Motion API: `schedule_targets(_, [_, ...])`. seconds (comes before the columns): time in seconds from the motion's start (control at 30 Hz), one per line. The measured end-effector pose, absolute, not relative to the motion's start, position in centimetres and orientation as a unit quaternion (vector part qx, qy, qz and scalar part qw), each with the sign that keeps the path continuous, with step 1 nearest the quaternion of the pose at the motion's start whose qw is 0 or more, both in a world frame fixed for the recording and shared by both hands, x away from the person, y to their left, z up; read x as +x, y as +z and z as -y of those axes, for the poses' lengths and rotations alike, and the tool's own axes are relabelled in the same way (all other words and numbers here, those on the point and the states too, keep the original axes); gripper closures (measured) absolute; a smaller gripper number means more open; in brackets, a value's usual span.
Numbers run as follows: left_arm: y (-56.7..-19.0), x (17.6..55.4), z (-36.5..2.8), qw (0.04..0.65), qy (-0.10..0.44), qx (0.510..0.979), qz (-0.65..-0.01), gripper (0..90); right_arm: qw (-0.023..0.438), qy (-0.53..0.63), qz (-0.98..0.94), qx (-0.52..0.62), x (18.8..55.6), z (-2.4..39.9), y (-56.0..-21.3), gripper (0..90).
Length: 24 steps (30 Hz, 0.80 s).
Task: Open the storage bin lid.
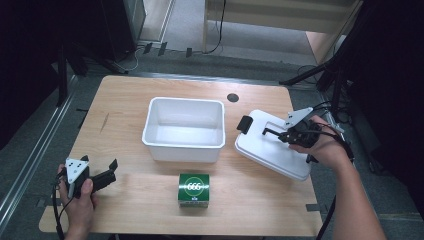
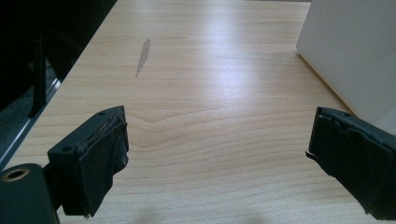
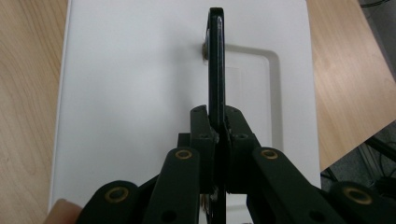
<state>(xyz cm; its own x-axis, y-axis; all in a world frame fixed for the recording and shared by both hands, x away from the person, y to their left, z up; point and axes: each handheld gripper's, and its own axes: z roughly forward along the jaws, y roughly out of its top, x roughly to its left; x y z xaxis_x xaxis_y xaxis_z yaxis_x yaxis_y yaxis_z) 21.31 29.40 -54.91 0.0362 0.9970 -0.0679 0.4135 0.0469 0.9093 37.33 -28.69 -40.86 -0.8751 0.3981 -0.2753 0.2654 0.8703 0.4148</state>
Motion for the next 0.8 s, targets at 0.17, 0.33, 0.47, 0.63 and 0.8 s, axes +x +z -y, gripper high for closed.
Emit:
schedule_targets(0.17, [-54.9,21.3,-29.4,0.410,0.356,0.591,-0.596,5.5,0.171,0.181,-0.952,0.175,37.3,28.4,-42.5,85.4])
schedule_targets(0.33, [-54.9,21.3,-29.4,0.410,0.356,0.592,-0.596,5.5,0.168,0.174,-0.955,0.174,37.3,28.0,-43.8,85.4])
schedule_targets(0.47, [-54.9,21.3,-29.4,0.410,0.356,0.591,-0.597,5.4,0.165,0.171,-0.956,0.172,37.3,27.4,-45.1,85.4])
schedule_targets(0.63, [-54.9,21.3,-29.4,0.410,0.356,0.591,-0.597,5.5,0.163,0.171,-0.956,0.172,37.5,27.1,-45.8,85.4])
schedule_targets(0.8, [-54.9,21.3,-29.4,0.411,0.355,0.590,-0.597,5.5,0.169,0.172,-0.955,0.171,37.5,26.7,-46.6,85.4])
